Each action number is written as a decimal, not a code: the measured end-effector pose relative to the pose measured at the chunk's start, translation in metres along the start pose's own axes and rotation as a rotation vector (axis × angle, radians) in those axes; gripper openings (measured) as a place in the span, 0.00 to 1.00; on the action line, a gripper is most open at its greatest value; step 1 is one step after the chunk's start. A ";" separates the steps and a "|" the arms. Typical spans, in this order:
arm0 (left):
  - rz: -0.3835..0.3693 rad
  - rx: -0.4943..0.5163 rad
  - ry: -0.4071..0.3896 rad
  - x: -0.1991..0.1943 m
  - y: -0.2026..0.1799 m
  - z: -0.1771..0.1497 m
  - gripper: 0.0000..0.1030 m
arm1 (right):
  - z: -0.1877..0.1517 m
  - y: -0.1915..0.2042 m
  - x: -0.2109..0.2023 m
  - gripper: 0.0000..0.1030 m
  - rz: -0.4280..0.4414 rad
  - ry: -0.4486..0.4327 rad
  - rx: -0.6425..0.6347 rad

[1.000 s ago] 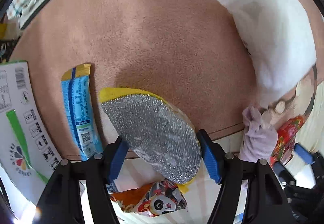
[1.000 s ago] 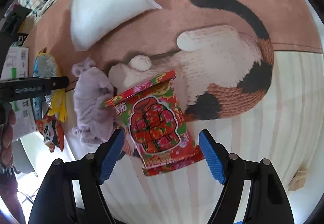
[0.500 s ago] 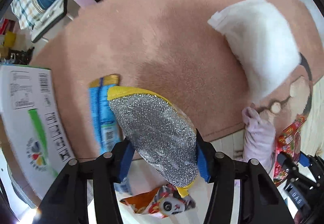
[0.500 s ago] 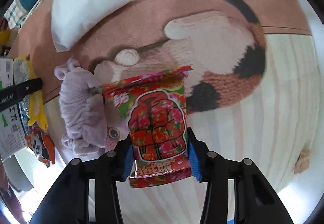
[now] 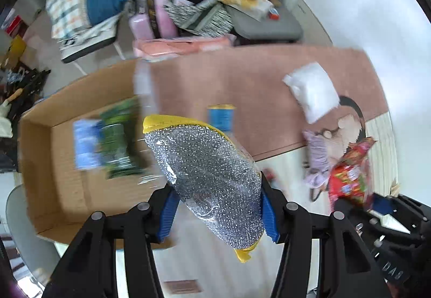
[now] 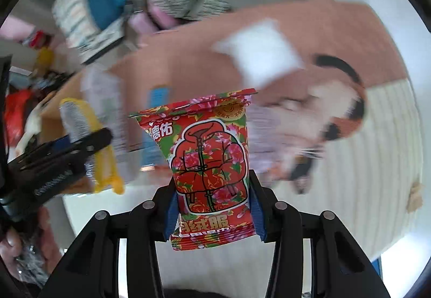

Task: Organize soft objects
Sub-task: 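Carry the sponge and red bag into the box and release both, then grasp the panda snack bag with the left gripper while the right grasps the white zip bag, then carry both bags into the box and open both grippers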

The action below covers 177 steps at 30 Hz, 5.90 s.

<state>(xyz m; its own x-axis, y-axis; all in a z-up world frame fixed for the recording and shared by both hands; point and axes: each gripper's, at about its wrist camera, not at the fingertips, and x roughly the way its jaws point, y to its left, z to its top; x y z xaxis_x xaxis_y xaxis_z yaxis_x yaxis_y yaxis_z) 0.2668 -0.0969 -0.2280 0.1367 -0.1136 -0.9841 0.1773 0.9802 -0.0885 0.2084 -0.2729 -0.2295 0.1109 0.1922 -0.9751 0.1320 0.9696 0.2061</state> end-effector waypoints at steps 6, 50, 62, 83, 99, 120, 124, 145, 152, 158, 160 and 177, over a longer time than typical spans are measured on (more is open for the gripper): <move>0.065 -0.106 0.022 -0.018 0.125 -0.028 0.49 | 0.000 0.141 0.030 0.46 0.084 0.052 -0.113; 0.055 -0.231 0.143 0.040 0.293 -0.012 0.99 | 0.005 0.305 0.129 1.00 -0.155 0.155 -0.153; 0.078 -0.259 -0.021 -0.050 0.267 -0.103 0.99 | -0.036 0.277 0.069 1.00 -0.135 0.003 -0.216; 0.114 -0.176 -0.202 -0.135 0.149 -0.110 0.99 | -0.051 0.199 -0.055 1.00 -0.041 -0.199 -0.171; 0.059 0.092 0.149 0.058 -0.052 0.055 0.98 | 0.085 -0.076 -0.004 1.00 -0.179 -0.013 0.064; 0.092 0.318 0.250 0.132 -0.108 0.070 0.98 | 0.196 -0.146 0.153 0.77 -0.176 0.251 -0.026; 0.076 0.536 0.314 0.131 -0.133 0.021 0.98 | 0.172 -0.171 0.120 0.77 -0.133 0.197 0.039; 0.113 0.422 0.392 0.163 -0.125 -0.076 0.29 | 0.050 -0.147 0.053 0.77 -0.071 0.118 0.123; -0.023 0.126 0.210 0.064 -0.039 -0.087 0.29 | 0.040 -0.055 -0.001 0.77 -0.001 0.016 0.048; -0.019 -0.093 0.088 -0.015 0.077 -0.080 0.29 | 0.024 0.069 -0.028 0.77 0.090 -0.034 -0.076; 0.015 -0.163 0.078 -0.027 0.131 -0.076 0.29 | 0.019 0.120 -0.018 0.77 0.123 -0.021 -0.121; 0.032 -0.314 0.376 0.065 0.302 -0.047 0.30 | 0.001 0.328 0.172 0.77 0.131 0.250 -0.119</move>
<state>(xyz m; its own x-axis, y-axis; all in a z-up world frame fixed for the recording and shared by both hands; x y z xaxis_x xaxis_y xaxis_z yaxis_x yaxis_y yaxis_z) 0.2836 0.1995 -0.3259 -0.2348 -0.0729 -0.9693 -0.1311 0.9905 -0.0427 0.2721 0.0780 -0.3297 -0.1280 0.3342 -0.9338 0.0145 0.9420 0.3352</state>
